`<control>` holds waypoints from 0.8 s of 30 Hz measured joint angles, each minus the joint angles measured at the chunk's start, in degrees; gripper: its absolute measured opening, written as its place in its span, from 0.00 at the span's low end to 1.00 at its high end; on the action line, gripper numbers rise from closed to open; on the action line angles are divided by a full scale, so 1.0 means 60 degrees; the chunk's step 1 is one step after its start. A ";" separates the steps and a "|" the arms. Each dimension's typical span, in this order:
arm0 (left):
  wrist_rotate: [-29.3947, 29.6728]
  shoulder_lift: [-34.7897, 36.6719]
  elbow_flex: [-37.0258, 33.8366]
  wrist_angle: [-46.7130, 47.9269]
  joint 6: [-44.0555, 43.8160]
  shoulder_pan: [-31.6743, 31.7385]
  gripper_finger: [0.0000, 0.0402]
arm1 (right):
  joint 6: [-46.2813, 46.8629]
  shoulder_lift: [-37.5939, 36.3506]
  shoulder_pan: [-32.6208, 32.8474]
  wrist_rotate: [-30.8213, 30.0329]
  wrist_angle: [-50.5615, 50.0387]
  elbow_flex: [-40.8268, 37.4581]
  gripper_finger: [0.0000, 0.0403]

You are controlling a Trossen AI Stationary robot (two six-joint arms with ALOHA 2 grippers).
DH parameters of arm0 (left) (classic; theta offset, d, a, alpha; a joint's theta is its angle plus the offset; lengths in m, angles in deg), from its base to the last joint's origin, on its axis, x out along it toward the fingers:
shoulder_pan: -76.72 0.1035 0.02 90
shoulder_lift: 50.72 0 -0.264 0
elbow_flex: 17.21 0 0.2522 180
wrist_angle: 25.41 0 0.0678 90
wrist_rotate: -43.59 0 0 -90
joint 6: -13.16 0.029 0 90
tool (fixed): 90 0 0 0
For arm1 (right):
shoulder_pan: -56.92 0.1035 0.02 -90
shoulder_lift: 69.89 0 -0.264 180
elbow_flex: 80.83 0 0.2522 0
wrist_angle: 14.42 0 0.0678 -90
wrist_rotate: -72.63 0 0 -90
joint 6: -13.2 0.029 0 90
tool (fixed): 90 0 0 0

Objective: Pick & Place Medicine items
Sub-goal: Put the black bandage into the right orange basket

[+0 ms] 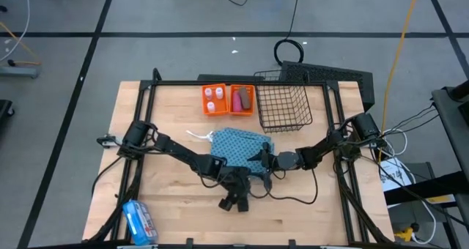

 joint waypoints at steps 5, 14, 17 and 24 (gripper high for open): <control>-0.0149 0.0284 -0.0018 0.0364 0.2148 -0.0064 0.57 | -0.0004 0.0000 0.0000 0.0004 -0.0029 0.0000 0.64; -0.0208 0.0640 -0.0018 0.1580 0.5159 -0.0011 0.57 | 0.0072 0.0000 0.0000 0.0004 -0.0135 -0.0007 0.64; -0.0291 0.0636 -0.0010 0.1950 0.5460 -0.0013 0.57 | 0.0072 0.0000 0.0000 0.0004 -0.0142 -0.0007 0.64; 0.0228 0.0855 -0.0025 0.2202 0.5756 -0.0171 0.57 | 0.0069 0.0000 0.0000 0.0004 -0.0138 -0.0007 0.64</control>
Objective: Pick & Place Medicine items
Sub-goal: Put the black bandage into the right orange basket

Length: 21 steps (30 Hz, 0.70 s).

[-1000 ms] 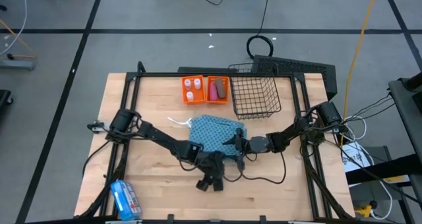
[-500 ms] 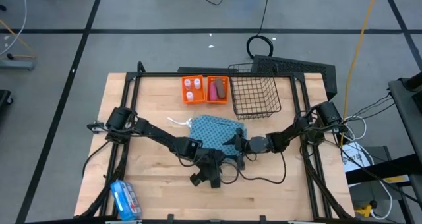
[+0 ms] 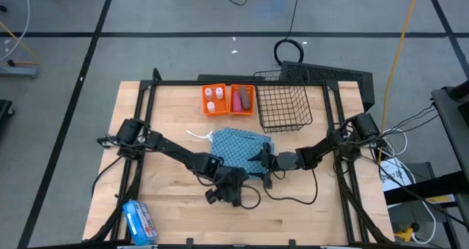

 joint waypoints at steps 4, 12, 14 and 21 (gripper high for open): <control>0.0432 -0.0029 0.0006 0.0401 0.0550 -0.0006 0.57 | 0.0000 0.0000 0.0000 -0.0001 -0.0001 0.0000 0.64; 0.1040 -0.0247 -0.0005 0.0048 0.0273 0.0082 0.57 | -0.0029 0.0000 -0.0002 -0.0004 -0.0001 0.0000 0.64; 0.0938 -0.0331 0.0022 0.0048 -0.0055 0.0125 0.55 | -0.0031 0.0000 0.0000 -0.0005 -0.0004 0.0004 0.64; 0.0457 -0.0008 -0.0007 0.0070 -0.1248 0.0076 0.32 | 0.0018 0.0000 0.0000 -0.0014 -0.0004 0.0004 0.64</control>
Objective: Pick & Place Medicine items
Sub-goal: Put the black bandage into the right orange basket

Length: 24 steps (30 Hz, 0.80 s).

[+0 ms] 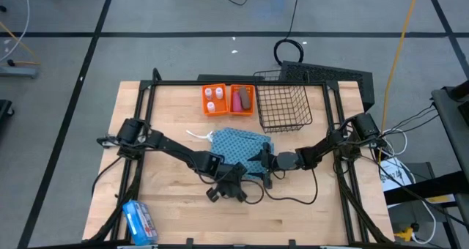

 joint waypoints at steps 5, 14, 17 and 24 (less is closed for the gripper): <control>0.0228 0.1021 -0.0004 0.0156 -0.1023 -0.0012 0.20 | 0.0015 0.0000 0.0000 -0.0009 -0.0003 0.0000 0.64; 0.2537 0.3186 0.0015 0.0294 -0.1724 0.0565 0.21 | 0.0015 0.0000 -0.0001 -0.0026 -0.0057 0.0007 0.64; 0.3354 0.3599 0.0015 0.0179 -0.2785 0.1002 0.20 | -0.0079 0.0000 -0.0004 -0.0031 -0.0175 0.0007 0.64; 0.4564 0.3480 0.0029 -0.0099 -0.7399 0.2695 0.23 | -0.0413 0.0004 -0.0022 -0.1036 -0.1179 0.0007 0.64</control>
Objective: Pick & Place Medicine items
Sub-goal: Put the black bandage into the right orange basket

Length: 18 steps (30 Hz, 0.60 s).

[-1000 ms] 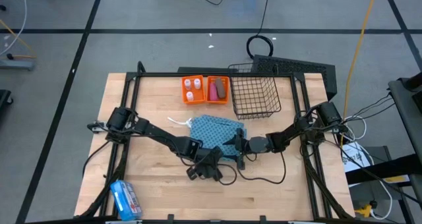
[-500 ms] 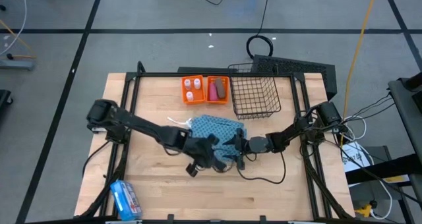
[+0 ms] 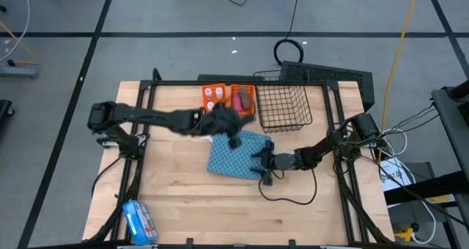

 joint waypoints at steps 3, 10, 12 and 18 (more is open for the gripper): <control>0.0016 -0.0278 -0.0006 -0.0162 -0.1430 0.0821 0.25 | -0.0001 0.0000 -0.0051 -0.0003 -0.0093 -0.0004 0.64; -0.0203 -0.1180 -0.0007 -0.2393 -0.3553 0.2176 0.27 | 0.0000 0.0000 -0.0210 0.0001 -0.0075 -0.0004 0.64; -0.0277 -0.1560 -0.0007 -0.3220 -0.4003 0.2396 0.27 | -0.0002 0.0000 -0.0231 0.0005 -0.0096 -0.0004 0.64; -0.0093 -0.2713 -0.0007 -0.4573 -0.5091 0.2939 0.27 | -0.0001 0.0000 -0.0251 0.0012 -0.0226 -0.0004 0.64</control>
